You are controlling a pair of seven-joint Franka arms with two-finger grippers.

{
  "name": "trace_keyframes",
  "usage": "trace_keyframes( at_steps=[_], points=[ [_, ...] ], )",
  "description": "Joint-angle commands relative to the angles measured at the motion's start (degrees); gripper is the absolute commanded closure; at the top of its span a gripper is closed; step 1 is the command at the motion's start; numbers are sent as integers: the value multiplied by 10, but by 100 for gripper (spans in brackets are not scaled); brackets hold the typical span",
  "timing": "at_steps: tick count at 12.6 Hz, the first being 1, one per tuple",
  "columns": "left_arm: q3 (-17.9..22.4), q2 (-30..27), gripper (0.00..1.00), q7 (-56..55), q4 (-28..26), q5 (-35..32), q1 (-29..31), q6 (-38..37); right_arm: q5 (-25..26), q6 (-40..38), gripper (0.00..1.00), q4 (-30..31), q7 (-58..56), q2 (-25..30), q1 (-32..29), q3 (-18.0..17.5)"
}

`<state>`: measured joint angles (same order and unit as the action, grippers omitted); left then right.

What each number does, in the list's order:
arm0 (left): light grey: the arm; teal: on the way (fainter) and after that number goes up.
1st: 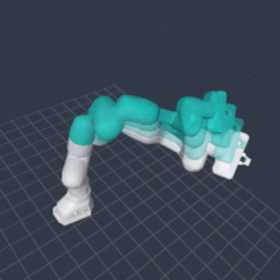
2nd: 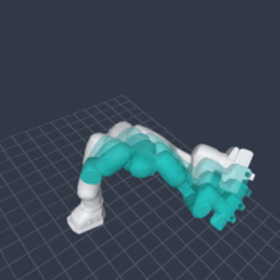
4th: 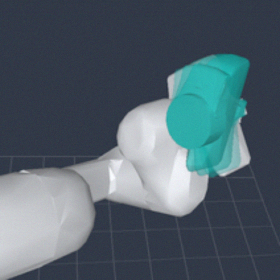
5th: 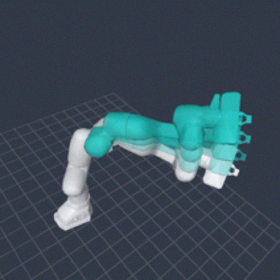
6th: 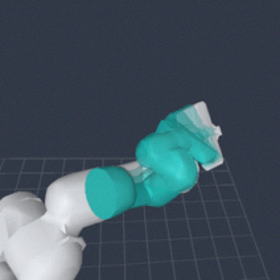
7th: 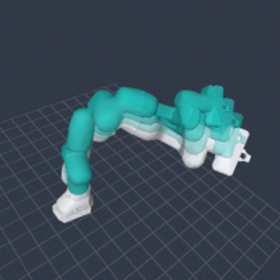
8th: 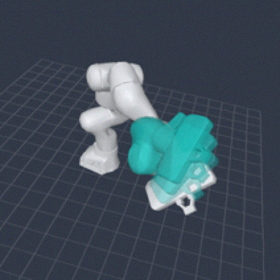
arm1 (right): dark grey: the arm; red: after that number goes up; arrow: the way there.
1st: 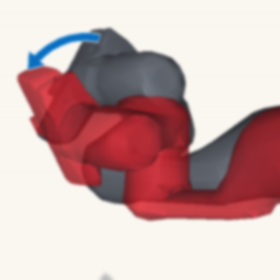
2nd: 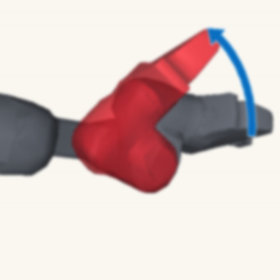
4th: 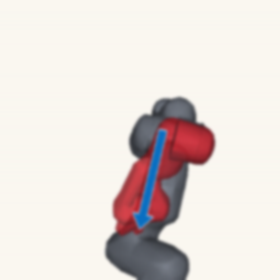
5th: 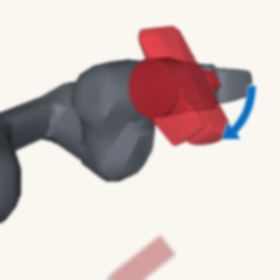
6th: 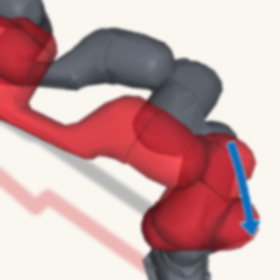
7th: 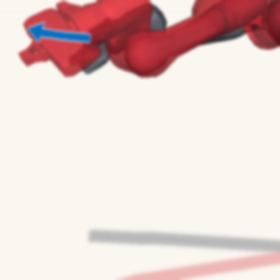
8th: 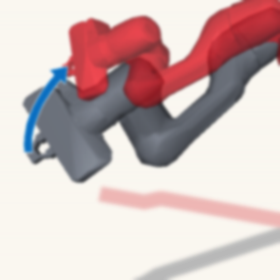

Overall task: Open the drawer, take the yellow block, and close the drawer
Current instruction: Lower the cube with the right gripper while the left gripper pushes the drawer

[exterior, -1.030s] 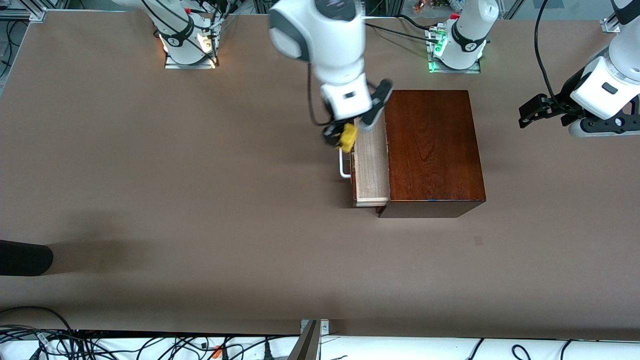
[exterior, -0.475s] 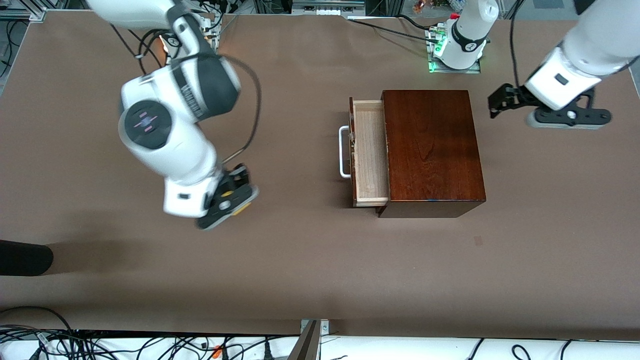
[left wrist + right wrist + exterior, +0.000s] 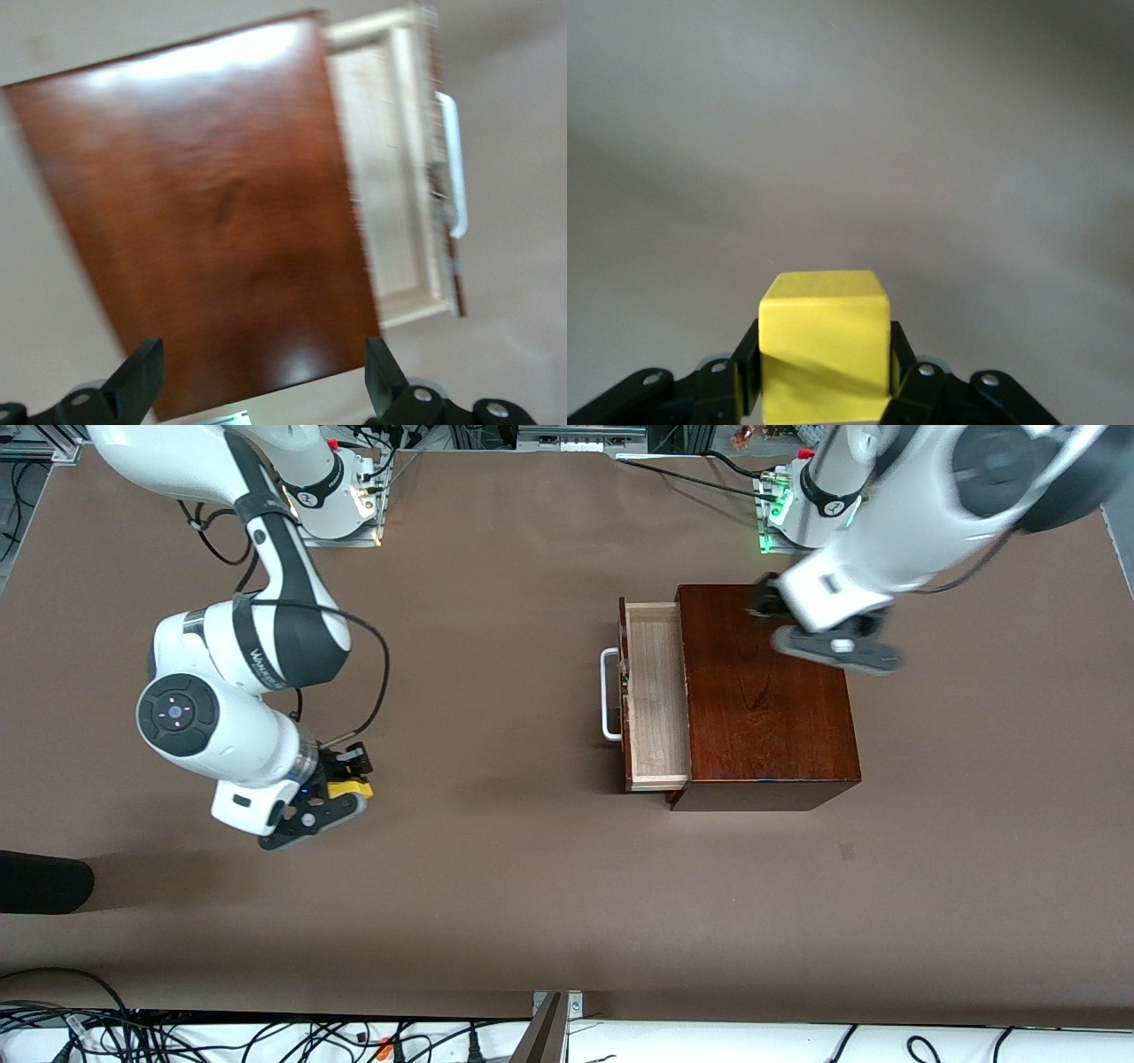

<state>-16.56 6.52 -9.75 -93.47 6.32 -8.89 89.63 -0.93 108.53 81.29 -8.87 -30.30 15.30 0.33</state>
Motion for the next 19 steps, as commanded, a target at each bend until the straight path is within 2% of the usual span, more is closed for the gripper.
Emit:
trace_keyframes(
  at_steps=[1,3,5,6,9,12,13,14,15,16,17,18,19],
  points=[
    [-53,92,0,23,91,6,-10,-15,-7,107,94,182,13,80,-34,-4],
    [-73,153,0,83,138,6,-30,-10,-7,189,94,248,14,80,-53,-1],
    [-73,182,0,139,149,5,-60,30,-7,240,94,283,24,71,-59,1],
    [-74,198,0,187,148,6,-74,61,-7,248,88,282,27,53,-72,2],
    [-73,255,0,325,149,1,-124,161,-7,301,88,283,30,13,-91,2],
    [-73,296,0,486,144,-2,-144,214,-7,326,88,283,50,-3,-92,7],
    [-73,308,0,518,141,-20,-154,225,-7,326,88,283,51,-7,-92,8],
    [-72,310,0,525,138,-60,-162,226,-7,327,88,283,51,-13,-92,13],
    [-73,310,0,527,127,-117,-172,226,-7,328,83,283,66,-18,-92,13],
    [-73,311,0,532,119,-156,-176,226,-7,327,78,282,78,-20,-92,13],
    [-72,311,0,532,109,-176,-184,228,-7,327,67,282,79,-19,-92,13],
    [-72,314,0,532,107,-190,-184,228,-7,324,38,281,79,-15,-92,13],
    [-72,320,0,533,107,-193,-179,226,-7,323,0,281,74,-9,-92,13]
  ],
)
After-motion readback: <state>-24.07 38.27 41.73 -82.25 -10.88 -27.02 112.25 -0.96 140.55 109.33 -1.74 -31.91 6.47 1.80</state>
